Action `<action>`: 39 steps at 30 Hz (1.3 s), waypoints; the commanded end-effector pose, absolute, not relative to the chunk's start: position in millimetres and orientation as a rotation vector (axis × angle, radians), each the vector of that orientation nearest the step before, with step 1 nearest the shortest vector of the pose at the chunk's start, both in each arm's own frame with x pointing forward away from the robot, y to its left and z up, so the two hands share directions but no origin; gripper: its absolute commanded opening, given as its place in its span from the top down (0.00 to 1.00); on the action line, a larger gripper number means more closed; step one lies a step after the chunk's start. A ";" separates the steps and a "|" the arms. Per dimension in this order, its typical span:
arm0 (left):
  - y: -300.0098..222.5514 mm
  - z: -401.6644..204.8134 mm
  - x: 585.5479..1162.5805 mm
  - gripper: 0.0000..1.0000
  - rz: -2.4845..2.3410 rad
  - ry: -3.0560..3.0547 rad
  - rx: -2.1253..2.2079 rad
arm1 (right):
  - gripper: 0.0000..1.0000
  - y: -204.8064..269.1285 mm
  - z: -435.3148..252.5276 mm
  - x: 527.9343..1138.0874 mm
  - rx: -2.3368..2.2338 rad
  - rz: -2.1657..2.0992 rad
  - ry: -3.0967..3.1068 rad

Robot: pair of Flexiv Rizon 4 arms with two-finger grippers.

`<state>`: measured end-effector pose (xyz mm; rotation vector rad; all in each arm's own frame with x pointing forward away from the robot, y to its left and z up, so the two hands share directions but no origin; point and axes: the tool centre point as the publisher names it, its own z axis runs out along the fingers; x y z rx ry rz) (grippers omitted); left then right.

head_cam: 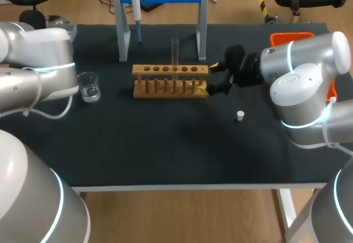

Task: Invert the test tube, pick up the pipette, mount the tip to pipette, aspirate from beaker and dispense into the tube, eject the tip, return the pipette, and cap with the stopper.

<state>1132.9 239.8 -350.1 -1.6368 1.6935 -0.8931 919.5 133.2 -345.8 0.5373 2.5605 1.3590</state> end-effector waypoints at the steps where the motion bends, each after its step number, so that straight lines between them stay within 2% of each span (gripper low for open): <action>1: 237.5 -349.3 1132.9 0.12 -0.893 1.693 -1.635 | 0.00 132.1 -344.7 919.5 0.537 1.358 2.565; 3: 236.5 -349.0 1134.0 0.12 -0.894 1.697 -1.630 | 0.00 132.1 -344.7 919.5 0.537 1.358 2.565; 5: 235.1 -348.8 1135.8 0.24 -0.893 1.702 -1.624 | 0.00 132.1 -344.7 919.5 0.537 1.358 2.565; 8: 234.3 -349.2 1137.1 0.28 -0.892 1.706 -1.621 | 0.00 132.1 -344.7 919.5 0.537 1.358 2.565; 9: 234.0 -349.3 1137.3 0.33 -0.891 1.708 -1.620 | 0.00 132.1 -344.7 919.5 0.537 1.358 2.565; 10: 233.7 -349.5 1137.5 0.52 -0.891 1.710 -1.620 | 0.00 132.1 -344.7 919.5 0.537 1.358 2.565; 11: 233.6 -350.2 1138.0 0.56 -0.890 1.711 -1.620 | 0.00 132.1 -344.7 919.5 0.537 1.358 2.565; 20: 232.6 -352.6 1138.4 0.53 -0.884 1.715 -1.631 | 0.00 132.1 -344.7 919.5 0.537 1.358 2.565; 21: 232.6 -352.8 1138.4 0.56 -0.883 1.714 -1.632 | 0.00 132.1 -344.7 919.5 0.537 1.358 2.565; 26: 232.6 -353.4 1138.5 0.57 -0.885 1.706 -1.645 | 0.00 132.1 -344.7 919.5 0.537 1.358 2.565; 32: 233.9 -355.4 1137.5 0.65 -0.880 1.702 -1.655 | 0.00 132.1 -344.7 919.5 0.537 1.358 2.565; 39: 234.4 -356.7 1137.0 0.65 -0.875 1.700 -1.661 | 0.00 132.1 -344.7 919.5 0.537 1.358 2.565</action>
